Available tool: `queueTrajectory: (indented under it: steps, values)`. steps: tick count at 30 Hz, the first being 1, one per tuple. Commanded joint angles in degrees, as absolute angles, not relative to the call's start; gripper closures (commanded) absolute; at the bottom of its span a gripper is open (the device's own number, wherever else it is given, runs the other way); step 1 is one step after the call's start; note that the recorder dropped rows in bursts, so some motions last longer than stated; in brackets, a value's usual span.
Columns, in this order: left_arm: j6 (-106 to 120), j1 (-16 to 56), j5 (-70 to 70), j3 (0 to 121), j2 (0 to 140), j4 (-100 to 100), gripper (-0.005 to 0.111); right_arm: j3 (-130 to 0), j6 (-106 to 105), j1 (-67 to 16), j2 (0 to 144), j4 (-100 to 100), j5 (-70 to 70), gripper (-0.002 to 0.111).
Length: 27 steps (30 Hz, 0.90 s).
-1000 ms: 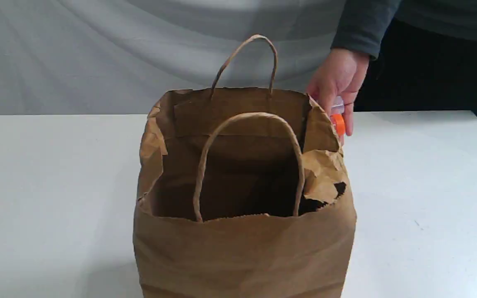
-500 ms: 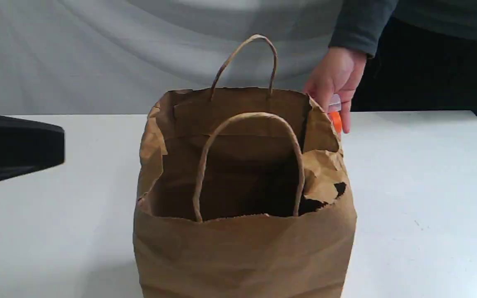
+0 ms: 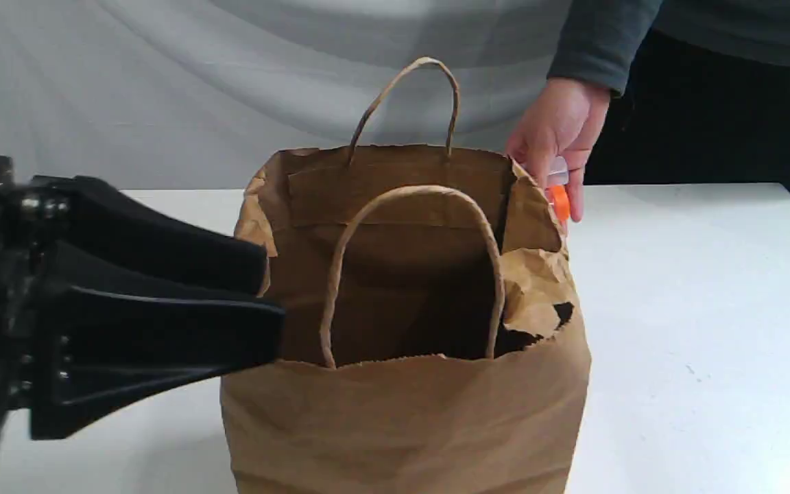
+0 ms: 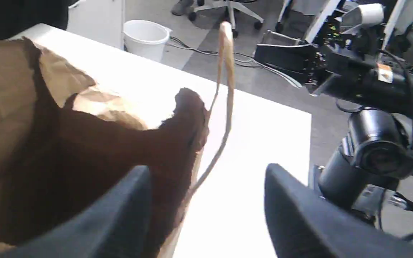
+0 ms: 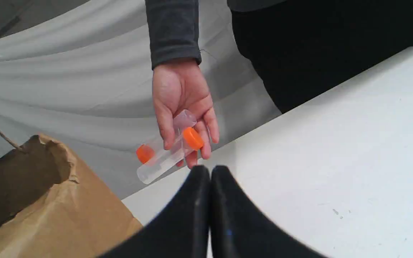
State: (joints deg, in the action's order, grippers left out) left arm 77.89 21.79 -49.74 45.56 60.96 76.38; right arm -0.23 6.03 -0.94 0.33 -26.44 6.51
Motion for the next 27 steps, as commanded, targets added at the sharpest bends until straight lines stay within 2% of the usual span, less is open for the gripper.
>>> queueTrajectory:
  steps: [1,6,15,17,19,23,27]
  values:
    - [78.5,28.0,-38.5,45.8,61.0,74.8,0.047,0.0,5.3,-0.6,0.0,-25.8,6.8,0.108]
    - [78.5,33.8,-30.4,45.8,62.0,72.7,0.047,0.0,5.3,-0.6,0.0,-25.8,6.8,0.108]
    - [78.5,34.9,-30.1,46.0,65.8,73.4,0.048,0.0,5.3,-0.6,0.0,-25.8,6.8,0.108]
    - [78.5,34.9,-30.1,46.0,65.9,73.4,0.053,0.0,5.3,-0.6,0.0,-25.9,6.8,0.108]
    - [78.5,34.9,-30.1,46.0,65.9,73.7,0.065,0.0,5.3,-0.6,0.0,-26.0,6.7,0.108]
    - [78.5,34.9,-30.1,46.0,66.1,75.6,0.104,0.0,5.7,-0.6,0.0,-26.8,5.3,0.108]
    - [79.9,34.9,-31.0,46.0,66.1,75.6,0.107,0.0,6.2,-0.6,0.0,-31.0,5.9,0.108]
